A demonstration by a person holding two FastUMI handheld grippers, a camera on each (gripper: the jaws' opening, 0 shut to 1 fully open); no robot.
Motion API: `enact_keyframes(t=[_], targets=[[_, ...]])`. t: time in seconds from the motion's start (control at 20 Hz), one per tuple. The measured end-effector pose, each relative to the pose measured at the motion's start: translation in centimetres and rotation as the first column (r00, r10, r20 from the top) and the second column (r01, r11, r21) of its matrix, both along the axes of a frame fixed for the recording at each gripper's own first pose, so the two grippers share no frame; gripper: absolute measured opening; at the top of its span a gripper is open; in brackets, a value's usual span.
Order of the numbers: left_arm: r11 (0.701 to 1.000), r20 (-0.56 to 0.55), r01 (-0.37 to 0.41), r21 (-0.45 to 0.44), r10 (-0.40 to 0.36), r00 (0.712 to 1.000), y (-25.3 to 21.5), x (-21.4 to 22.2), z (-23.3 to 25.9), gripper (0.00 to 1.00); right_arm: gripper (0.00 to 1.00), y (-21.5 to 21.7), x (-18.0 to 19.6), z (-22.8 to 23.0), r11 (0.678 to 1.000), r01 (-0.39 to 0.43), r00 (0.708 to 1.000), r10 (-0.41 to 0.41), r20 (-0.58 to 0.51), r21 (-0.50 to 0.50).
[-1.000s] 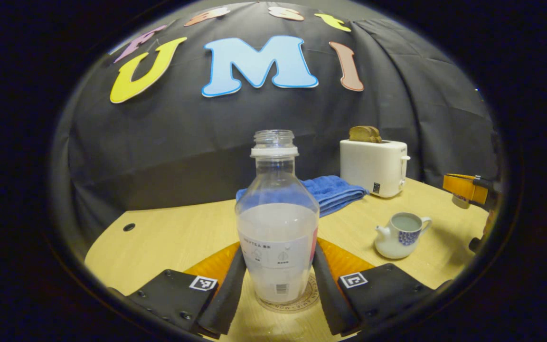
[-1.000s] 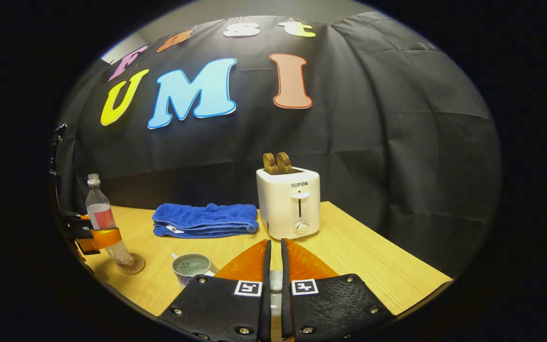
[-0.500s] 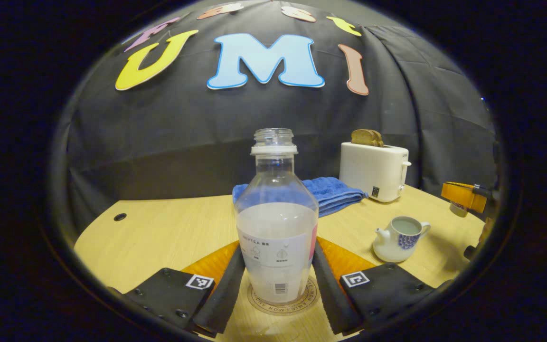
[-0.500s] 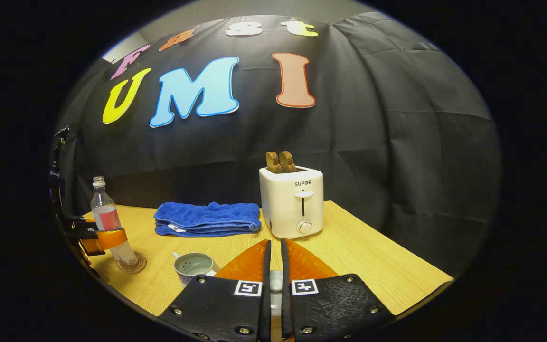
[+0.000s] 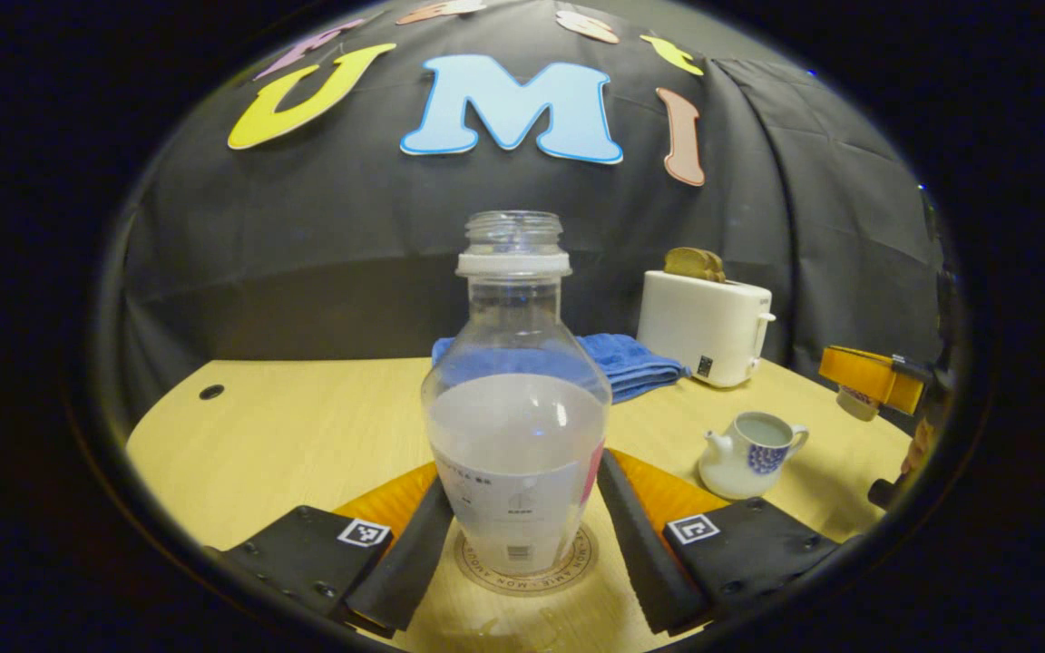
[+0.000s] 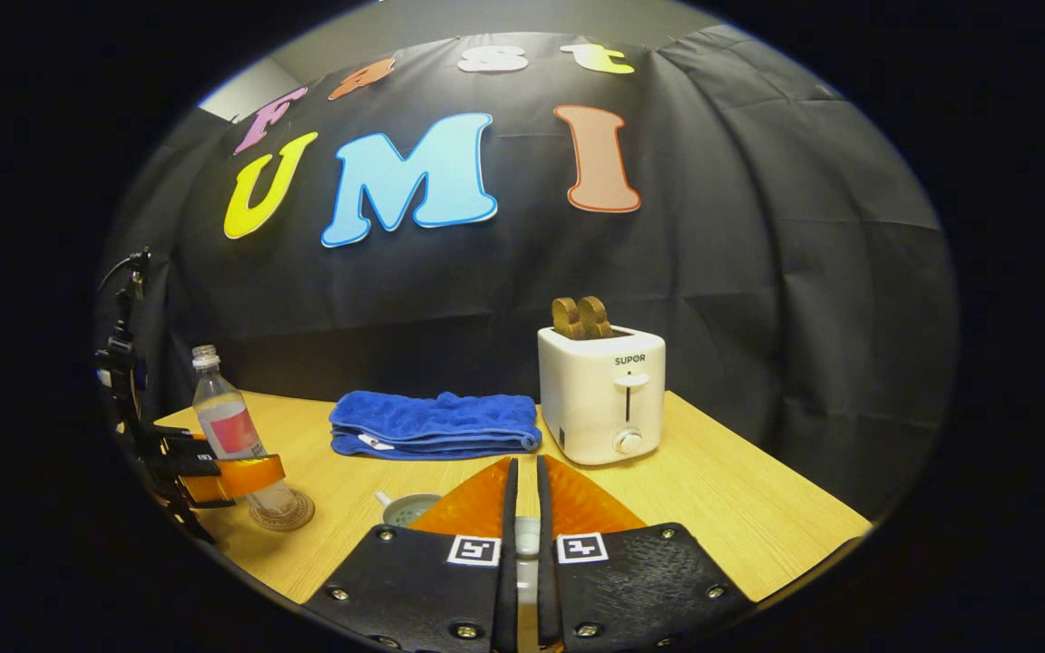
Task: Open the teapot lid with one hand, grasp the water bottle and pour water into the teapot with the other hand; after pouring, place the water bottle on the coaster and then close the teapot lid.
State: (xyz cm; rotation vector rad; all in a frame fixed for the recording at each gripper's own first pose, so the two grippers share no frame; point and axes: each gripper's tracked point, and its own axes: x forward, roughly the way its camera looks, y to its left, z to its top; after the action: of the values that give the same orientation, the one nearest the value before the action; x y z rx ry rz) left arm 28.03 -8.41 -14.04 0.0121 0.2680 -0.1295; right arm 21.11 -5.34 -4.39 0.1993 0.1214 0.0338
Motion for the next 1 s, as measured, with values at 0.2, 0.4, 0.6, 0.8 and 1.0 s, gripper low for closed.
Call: enact_keyframes(t=[0.2,0.4,0.6,0.8,1.0], targets=[[1.000,0.009,0.010,0.014,-0.010,1.000,-0.1,0.1,0.4,1.00,0.08,2.6,1.4,1.0,0.998,-0.060,0.998,0.061,0.017,-0.015],[1.000,0.006,0.007,0.001,-0.007,1.000,0.1,-0.3,0.5,1.00,0.08,5.0,3.3,1.2,0.994,-0.108,0.994,0.108,0.024,-0.014],[1.000,0.011,-0.003,-0.003,0.003,1.000,0.6,-0.9,0.9,1.00,0.08,6.1,4.5,0.6,0.991,-0.130,0.991,0.129,0.017,0.024],[1.000,0.029,-0.005,-0.017,0.006,1.000,1.1,-2.3,1.6,1.00,0.08,6.8,5.2,0.2,0.983,-0.160,0.987,0.158,0.025,0.088],[1.000,0.065,-0.015,-0.007,0.016,0.998,1.5,-4.0,2.5,1.00,0.08,7.1,5.4,-0.9,0.980,-0.182,0.983,0.181,0.016,0.086]])
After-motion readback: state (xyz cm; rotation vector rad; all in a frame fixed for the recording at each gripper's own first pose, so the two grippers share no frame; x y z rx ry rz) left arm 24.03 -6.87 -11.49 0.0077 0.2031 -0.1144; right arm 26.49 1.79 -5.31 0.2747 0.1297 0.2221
